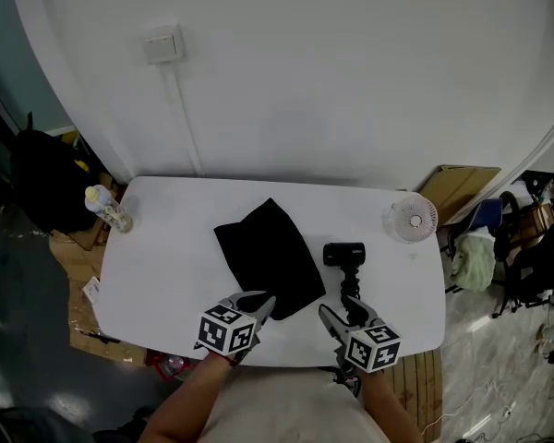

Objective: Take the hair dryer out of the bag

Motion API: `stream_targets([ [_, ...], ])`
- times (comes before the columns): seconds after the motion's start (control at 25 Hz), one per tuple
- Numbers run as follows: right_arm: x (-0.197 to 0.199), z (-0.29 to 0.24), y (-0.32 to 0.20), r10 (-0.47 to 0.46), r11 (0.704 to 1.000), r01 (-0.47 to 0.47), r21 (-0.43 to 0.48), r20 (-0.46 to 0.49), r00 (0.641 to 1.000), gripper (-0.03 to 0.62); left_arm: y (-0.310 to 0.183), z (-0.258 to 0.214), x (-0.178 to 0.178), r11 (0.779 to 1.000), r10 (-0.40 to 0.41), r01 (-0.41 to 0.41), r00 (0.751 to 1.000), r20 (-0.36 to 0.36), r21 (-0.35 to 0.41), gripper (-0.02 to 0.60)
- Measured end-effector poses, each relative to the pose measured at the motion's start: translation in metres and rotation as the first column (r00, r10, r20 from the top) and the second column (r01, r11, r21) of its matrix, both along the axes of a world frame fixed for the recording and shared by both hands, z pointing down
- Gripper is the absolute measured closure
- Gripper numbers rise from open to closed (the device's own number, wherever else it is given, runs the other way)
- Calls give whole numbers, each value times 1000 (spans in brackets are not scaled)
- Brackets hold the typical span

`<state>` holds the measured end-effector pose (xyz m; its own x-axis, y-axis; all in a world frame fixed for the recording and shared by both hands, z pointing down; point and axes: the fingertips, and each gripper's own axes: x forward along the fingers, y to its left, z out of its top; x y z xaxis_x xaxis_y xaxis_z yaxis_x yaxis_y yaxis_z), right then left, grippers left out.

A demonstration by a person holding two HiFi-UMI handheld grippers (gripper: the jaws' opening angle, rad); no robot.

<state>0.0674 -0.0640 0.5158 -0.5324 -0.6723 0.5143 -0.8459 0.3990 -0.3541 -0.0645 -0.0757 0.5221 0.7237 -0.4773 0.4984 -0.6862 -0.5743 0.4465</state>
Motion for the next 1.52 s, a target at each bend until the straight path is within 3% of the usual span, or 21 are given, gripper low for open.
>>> stream_targets([
  [0.12,-9,-11,5,-33,999,33,22,12,999,349,8,-11,2,1000,9,-9,1000,-18,17,560],
  [0.4,-13,-28,15,-40,997,40,72,2,999,549,21,-24,10,998,38,-36,999,-23,53,561],
  [0.68,-13,-32,27,-43,997,45,65,-25,999,577,26,-33,12,996,50,-48,998,-27,72,561],
  [1.52,-18,-31,50,-47,998,50,45,-69,997,579,48,-37,14,993,88,-86,996,-19,85,561],
])
